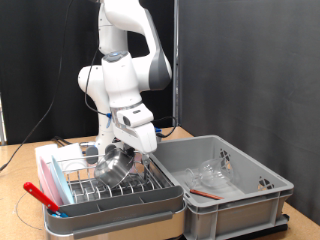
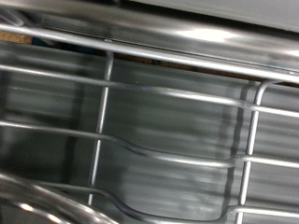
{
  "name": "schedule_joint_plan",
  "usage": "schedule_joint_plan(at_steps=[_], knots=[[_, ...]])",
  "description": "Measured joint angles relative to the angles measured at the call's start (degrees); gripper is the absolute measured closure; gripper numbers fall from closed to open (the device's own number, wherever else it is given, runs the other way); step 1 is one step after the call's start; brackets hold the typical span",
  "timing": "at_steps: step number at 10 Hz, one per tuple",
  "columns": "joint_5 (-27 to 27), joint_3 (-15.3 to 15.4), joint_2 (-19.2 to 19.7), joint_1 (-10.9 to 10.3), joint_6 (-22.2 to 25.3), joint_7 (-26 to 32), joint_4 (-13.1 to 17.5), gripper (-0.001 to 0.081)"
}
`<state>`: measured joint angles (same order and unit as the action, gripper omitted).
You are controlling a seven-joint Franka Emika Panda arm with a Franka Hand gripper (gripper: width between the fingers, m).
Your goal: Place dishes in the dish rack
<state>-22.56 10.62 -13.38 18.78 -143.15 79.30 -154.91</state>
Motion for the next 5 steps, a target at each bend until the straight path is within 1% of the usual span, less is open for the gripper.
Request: schedule_joint_plan(at_steps=[1,2,3,4,5], knots=[[0.6,0.7,0.0,0.0,-0.5,-0.9,-0.3,-0.0005],[0.6,2.0,0.3,-0.5,-0.6,-2.2,-1.1,-0.0005],[0.1,3.3,1.5,-1.2,-2.3,-2.4,-2.5,-0.0005],[-0.3,4.3,3.1,-1.7,-5.2,-2.5,-3.7,-0.0005],[-1.8,4.5,4.6,-2.1,-7.5,-2.2,-4.4,-0.0005]])
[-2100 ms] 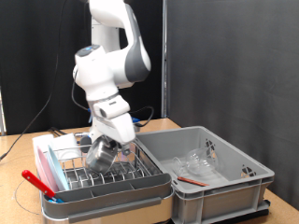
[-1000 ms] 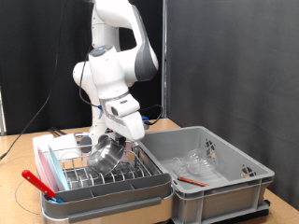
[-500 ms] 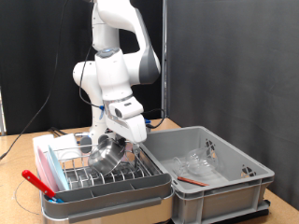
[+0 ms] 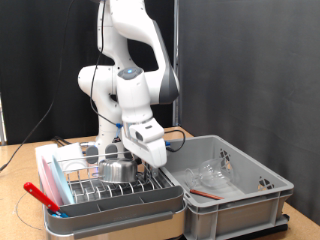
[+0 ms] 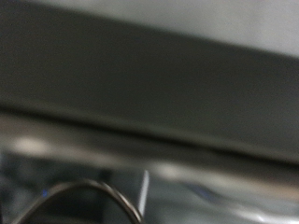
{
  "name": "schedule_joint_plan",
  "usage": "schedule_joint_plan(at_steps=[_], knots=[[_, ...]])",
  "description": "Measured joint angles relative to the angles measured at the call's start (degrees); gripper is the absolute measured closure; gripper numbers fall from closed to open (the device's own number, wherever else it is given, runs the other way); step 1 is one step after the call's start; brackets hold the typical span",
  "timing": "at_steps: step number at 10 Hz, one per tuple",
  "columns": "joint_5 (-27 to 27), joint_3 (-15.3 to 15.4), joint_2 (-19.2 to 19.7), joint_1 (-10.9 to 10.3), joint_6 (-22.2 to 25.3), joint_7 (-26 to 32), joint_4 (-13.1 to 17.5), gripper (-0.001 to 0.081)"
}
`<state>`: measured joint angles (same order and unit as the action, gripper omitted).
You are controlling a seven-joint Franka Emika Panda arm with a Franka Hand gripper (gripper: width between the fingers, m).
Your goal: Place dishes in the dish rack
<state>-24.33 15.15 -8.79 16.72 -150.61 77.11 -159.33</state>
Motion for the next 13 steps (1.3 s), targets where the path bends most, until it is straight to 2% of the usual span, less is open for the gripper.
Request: schedule_joint_plan(at_steps=[1,4,6,9,13], knots=[[-2.6,0.1,1.0,-0.4,-1.7,1.3,-0.3,-0.0005],[-7.8,0.1,1.5,-0.5,-2.1,4.2,-0.4,-0.0005],[-7.9,0.1,0.3,-0.4,-2.0,3.5,-0.2,-0.0005],[-7.9,-1.6,-6.0,0.3,4.5,3.5,0.4,-0.0005],[-3.4,-3.8,-14.3,3.1,14.1,3.5,1.0,-0.0005]])
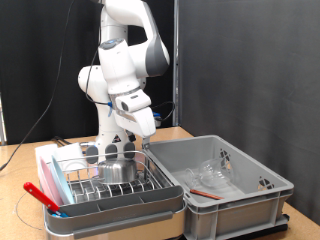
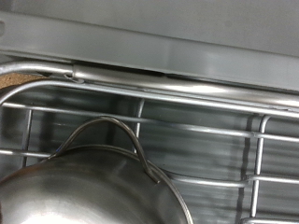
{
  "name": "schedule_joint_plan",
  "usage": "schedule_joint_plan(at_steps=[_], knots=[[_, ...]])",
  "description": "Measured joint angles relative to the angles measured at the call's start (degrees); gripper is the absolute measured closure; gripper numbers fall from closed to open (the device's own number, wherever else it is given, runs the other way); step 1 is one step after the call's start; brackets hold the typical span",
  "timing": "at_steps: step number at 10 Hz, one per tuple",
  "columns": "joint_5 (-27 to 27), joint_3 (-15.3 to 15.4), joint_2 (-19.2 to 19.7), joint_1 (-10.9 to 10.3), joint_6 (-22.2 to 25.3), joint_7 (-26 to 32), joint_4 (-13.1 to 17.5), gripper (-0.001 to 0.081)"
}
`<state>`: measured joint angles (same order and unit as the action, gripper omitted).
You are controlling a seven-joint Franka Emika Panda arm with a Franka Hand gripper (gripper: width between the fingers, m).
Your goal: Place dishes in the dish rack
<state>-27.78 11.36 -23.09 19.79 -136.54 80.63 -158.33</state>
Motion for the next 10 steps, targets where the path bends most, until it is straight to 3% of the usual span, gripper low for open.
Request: schedule_joint_plan(at_steps=[3,5,9,10], knots=[[-4.6,-0.1,0.3,-1.3,-0.8,2.8,0.4,-0.0005],[-5.8,0.2,0.9,-3.6,0.5,6.6,3.5,-0.0005],[3.1,5.0,6.4,-4.4,2.2,7.6,10.7,-0.0005],[2.1,4.9,6.3,-4.4,2.2,7.8,10.6,-0.0005]])
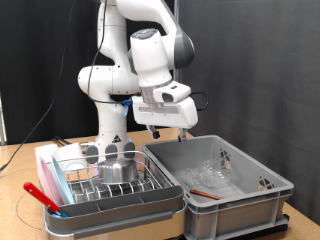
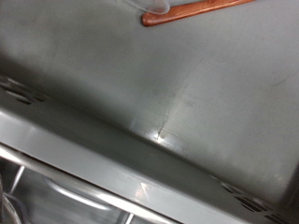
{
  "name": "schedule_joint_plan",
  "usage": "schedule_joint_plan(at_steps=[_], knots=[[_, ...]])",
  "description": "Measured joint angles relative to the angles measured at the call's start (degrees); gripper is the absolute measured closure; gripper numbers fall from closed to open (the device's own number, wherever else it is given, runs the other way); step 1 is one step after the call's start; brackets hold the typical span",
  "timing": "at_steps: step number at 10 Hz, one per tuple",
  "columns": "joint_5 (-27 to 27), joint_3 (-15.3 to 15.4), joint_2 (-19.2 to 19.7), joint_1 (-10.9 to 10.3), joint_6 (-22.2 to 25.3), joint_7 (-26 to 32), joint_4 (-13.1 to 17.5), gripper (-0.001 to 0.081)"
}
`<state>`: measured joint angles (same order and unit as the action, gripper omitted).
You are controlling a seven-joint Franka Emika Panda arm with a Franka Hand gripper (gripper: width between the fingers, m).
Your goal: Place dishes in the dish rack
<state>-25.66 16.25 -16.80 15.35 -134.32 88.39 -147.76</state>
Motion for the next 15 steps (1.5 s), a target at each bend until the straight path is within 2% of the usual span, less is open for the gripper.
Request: schedule_joint_plan(at_steps=[1,2,3,5,6,8,9,10,12,13,15], knots=[[-1.7,-0.3,-0.1,-0.4,-0.1,3.5,0.0,-0.0005],[-3.8,-0.6,0.0,-1.1,-0.2,9.7,0.3,-0.0005],[-4.4,-0.5,0.4,-2.0,-0.2,15.5,1.4,-0.0005],[-3.2,0.6,2.6,-3.8,-0.9,23.6,4.8,-0.0005],[-1.1,1.6,4.0,-4.2,-1.2,26.0,6.4,-0.0005],[4.4,4.2,6.6,-4.3,-4.7,26.1,8.7,-0.0005],[3.5,4.0,6.6,-4.2,-4.2,26.0,8.7,-0.0005],[2.3,3.7,6.6,-4.3,-3.4,29.1,8.7,-0.0005],[0.0,3.9,6.7,-5.1,-3.8,41.7,9.1,-0.0005],[1.1,4.6,6.9,-5.9,-3.9,46.5,9.8,-0.0005],[7.5,7.0,8.5,-6.9,-0.9,48.9,12.9,-0.0005]])
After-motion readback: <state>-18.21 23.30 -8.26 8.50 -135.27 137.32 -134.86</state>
